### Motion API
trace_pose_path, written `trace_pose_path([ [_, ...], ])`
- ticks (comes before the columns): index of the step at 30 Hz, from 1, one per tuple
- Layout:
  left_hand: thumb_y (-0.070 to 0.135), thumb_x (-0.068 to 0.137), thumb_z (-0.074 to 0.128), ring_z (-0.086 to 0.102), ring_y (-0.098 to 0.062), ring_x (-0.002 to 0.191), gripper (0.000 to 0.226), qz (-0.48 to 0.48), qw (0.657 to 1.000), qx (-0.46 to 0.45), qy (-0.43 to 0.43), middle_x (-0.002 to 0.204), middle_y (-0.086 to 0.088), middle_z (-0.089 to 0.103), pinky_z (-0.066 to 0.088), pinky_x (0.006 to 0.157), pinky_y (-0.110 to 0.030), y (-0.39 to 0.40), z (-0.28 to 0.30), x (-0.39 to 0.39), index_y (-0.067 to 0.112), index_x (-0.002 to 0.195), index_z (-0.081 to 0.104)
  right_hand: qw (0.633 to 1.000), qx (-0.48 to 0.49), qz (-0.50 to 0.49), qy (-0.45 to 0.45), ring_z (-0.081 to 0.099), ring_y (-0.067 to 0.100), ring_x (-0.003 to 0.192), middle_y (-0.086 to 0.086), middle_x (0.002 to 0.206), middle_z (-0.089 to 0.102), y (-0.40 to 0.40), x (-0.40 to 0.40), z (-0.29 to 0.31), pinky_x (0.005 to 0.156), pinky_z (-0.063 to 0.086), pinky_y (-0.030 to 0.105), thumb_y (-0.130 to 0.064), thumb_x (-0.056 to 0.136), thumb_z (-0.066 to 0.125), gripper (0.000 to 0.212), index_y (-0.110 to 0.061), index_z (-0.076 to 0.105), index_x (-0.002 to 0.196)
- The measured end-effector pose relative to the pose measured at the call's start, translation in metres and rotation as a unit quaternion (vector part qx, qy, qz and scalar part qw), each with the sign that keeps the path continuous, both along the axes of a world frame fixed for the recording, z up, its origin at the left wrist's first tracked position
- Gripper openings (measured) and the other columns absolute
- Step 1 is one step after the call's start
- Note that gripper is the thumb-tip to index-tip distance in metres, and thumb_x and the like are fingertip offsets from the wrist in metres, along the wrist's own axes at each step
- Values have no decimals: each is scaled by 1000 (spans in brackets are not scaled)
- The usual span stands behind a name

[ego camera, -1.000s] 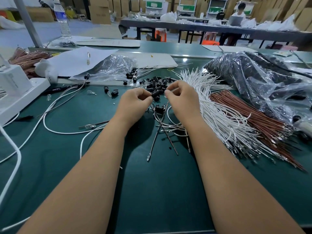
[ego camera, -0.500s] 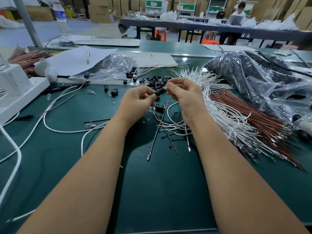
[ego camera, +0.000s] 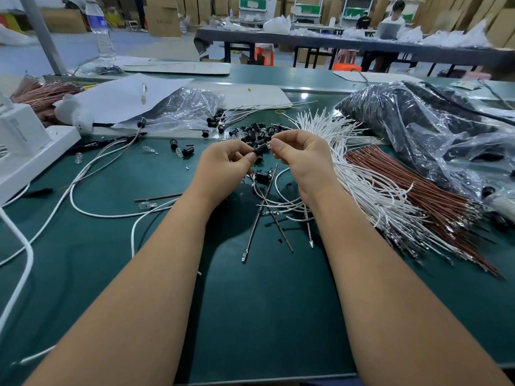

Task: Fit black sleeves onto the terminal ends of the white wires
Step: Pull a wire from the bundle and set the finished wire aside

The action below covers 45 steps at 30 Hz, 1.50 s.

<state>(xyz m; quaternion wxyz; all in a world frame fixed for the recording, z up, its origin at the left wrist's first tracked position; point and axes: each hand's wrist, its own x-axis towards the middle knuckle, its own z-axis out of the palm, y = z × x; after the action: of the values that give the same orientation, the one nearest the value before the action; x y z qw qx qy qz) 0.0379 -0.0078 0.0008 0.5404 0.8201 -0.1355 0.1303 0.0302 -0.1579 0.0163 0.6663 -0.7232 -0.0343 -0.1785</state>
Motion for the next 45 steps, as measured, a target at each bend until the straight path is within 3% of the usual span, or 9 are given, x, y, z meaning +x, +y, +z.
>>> trace_pose_path([
  [5,21,94,55,43,-8,52,17,155,988,16,-22,67,1,61,34,55,-24,12,-3,12,12,88,68,994,-32,-102,-4,64,13,73,2,80,69,-4,3,-1,71,54,22,-8,89,66,14,-20,65,81],
  [9,24,96,50,48,-13,61,22,239,971,4,-20,74,3,60,34,56,-26,22,-3,19,11,95,67,963,-232,-138,13,57,7,83,-1,102,63,-3,3,-4,71,48,16,-5,93,55,33,-16,59,124],
  [12,23,97,48,54,-13,65,20,217,976,8,-5,73,7,57,47,61,-28,23,-2,19,11,101,64,929,-358,-91,-15,52,16,106,2,114,58,7,0,-4,90,39,24,-7,92,53,48,-19,48,138],
  [15,20,98,48,64,-29,84,16,154,988,-12,29,84,-3,62,55,79,-46,18,-3,19,10,100,60,894,-444,-11,-61,48,21,116,4,124,59,18,-3,-3,102,38,34,-10,93,53,45,-22,53,136],
  [22,19,94,47,67,-31,86,21,137,989,-18,44,89,-7,71,52,87,-46,15,-2,19,24,75,52,785,-608,115,9,32,19,136,-11,146,44,30,3,-15,108,22,41,-33,101,40,39,-36,47,139],
  [27,17,94,49,67,-32,86,23,130,991,-22,32,88,-9,70,53,85,-47,14,-2,16,25,72,53,842,-531,90,-26,46,20,126,-4,134,57,30,1,-14,105,33,41,-27,98,48,29,-20,66,121],
  [32,16,94,52,62,-17,66,14,97,995,-14,8,75,2,68,51,68,-28,12,0,9,16,83,61,943,-322,10,-77,63,13,77,-2,81,69,23,-3,-7,77,51,34,-4,82,67,11,-12,73,84],
  [37,9,92,56,57,-14,62,13,38,999,0,17,74,-4,68,49,64,-26,7,3,3,7,86,67,977,-205,0,-58,64,9,71,-5,77,64,14,2,-6,73,55,21,9,80,66,32,-18,69,98],
  [45,13,90,60,55,-14,63,12,11,1000,19,16,75,-6,71,53,71,-37,6,2,1,9,87,70,999,-40,1,-5,72,12,65,2,78,68,9,4,-6,60,53,22,-1,88,65,22,-19,54,84],
])
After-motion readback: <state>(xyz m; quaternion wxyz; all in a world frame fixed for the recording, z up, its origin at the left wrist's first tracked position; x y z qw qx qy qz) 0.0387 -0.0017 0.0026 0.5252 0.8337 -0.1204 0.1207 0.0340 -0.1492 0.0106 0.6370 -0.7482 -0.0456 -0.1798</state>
